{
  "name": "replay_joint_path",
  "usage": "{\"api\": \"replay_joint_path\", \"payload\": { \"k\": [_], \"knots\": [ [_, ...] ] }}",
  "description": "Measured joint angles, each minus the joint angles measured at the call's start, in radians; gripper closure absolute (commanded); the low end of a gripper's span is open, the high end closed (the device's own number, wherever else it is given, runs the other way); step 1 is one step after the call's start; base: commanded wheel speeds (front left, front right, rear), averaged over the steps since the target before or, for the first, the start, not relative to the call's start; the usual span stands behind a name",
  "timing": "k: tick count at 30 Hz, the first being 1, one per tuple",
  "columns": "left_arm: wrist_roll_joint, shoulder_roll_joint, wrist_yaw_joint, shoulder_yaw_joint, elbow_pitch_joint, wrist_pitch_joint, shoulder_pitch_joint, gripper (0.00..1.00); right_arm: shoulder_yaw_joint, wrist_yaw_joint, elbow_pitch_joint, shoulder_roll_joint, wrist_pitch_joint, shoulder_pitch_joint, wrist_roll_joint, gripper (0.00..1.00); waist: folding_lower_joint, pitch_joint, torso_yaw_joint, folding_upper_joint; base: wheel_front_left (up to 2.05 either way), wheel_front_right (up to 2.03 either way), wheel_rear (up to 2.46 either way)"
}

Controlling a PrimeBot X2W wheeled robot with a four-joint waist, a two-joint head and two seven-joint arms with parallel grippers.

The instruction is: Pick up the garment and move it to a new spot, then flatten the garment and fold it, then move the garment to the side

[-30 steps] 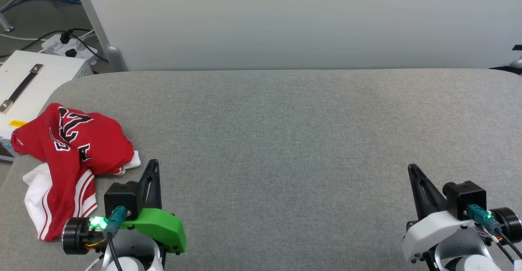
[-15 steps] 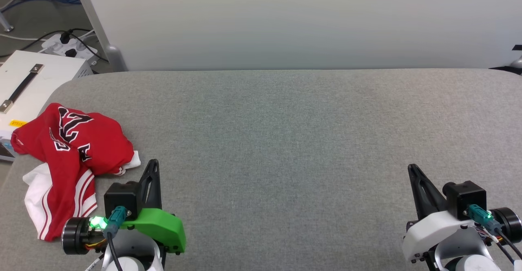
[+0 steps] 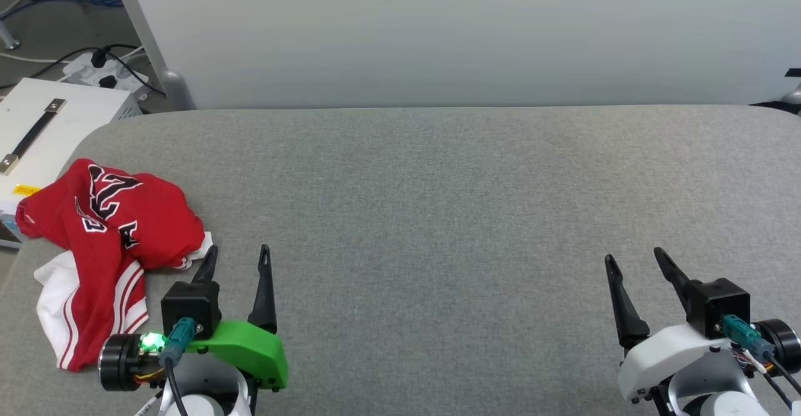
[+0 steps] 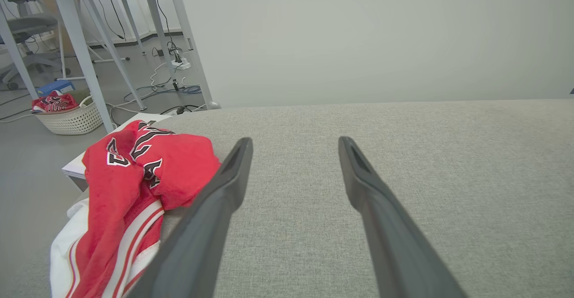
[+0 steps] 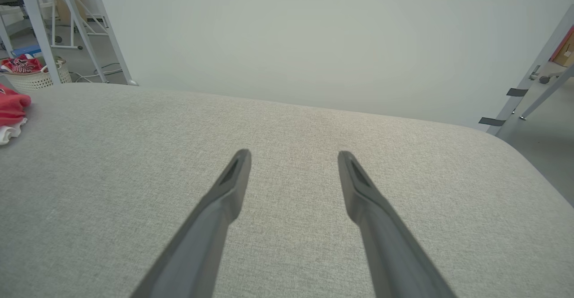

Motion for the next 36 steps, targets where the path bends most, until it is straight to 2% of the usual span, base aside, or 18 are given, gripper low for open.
{"api": "replay_joint_path", "payload": {
  "k": [27,36],
  "knots": [
    [-0.049,0.0,-0.002,-0.022,0.023,-0.053,-0.001,0.0,-0.034,0.0,-0.026,0.0,-0.026,0.0,0.069,0.0,0.0,0.0,-0.009,0.0,0.0,0.0,0.0],
    [-0.068,0.0,-0.005,-0.02,0.041,-0.079,-0.014,0.0,-0.02,0.0,-0.067,0.0,-0.026,0.001,0.064,0.0,0.0,0.009,0.029,0.0,0.0,0.0,0.0]
  ]
}}
